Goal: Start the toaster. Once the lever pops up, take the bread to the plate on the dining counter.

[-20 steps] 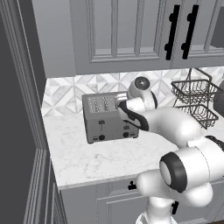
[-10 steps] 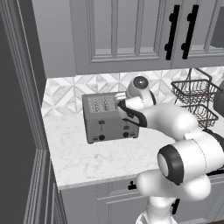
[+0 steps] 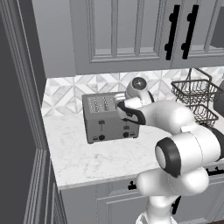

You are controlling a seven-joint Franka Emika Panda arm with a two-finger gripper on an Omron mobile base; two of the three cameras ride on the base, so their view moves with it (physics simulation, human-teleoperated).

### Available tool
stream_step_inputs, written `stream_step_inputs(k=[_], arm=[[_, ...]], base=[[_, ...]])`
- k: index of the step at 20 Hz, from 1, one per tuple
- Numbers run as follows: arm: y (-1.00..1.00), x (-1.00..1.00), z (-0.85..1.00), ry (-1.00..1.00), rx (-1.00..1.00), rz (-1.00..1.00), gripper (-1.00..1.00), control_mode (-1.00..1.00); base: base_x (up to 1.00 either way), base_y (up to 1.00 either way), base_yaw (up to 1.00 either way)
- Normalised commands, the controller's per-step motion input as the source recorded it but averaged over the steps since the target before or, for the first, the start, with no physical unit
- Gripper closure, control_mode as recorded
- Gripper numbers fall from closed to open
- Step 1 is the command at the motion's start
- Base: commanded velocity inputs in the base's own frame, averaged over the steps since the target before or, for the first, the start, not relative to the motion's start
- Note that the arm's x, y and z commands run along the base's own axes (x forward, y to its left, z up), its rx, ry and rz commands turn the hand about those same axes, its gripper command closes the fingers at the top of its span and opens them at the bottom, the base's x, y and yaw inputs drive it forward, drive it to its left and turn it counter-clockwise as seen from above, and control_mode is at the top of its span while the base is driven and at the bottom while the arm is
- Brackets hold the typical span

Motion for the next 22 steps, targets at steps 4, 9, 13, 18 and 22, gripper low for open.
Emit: stream_step_inputs(k=[4, 9, 13, 18, 22], arm=[[0.00, 0.06, -0.13, 0.00, 0.00, 0.00, -1.00, -1.00], [0.00, 0.04, -0.12, 0.00, 0.00, 0.00, -1.00, -1.00], [0.00, 0.02, -0.13, 0.00, 0.00, 0.00, -1.00, -1.00], [0.00, 0.03, -0.05, 0.00, 0.00, 0.00, -1.00, -1.00], [0.00, 0.06, -0.03, 0.00, 0.00, 0.00, -1.00, -1.00]], base=[[0.00, 0.00, 0.00], [0.00, 0.00, 0.00], [0.00, 0.00, 0.00], [0.00, 0.00, 0.00], [0.00, 0.00, 0.00]])
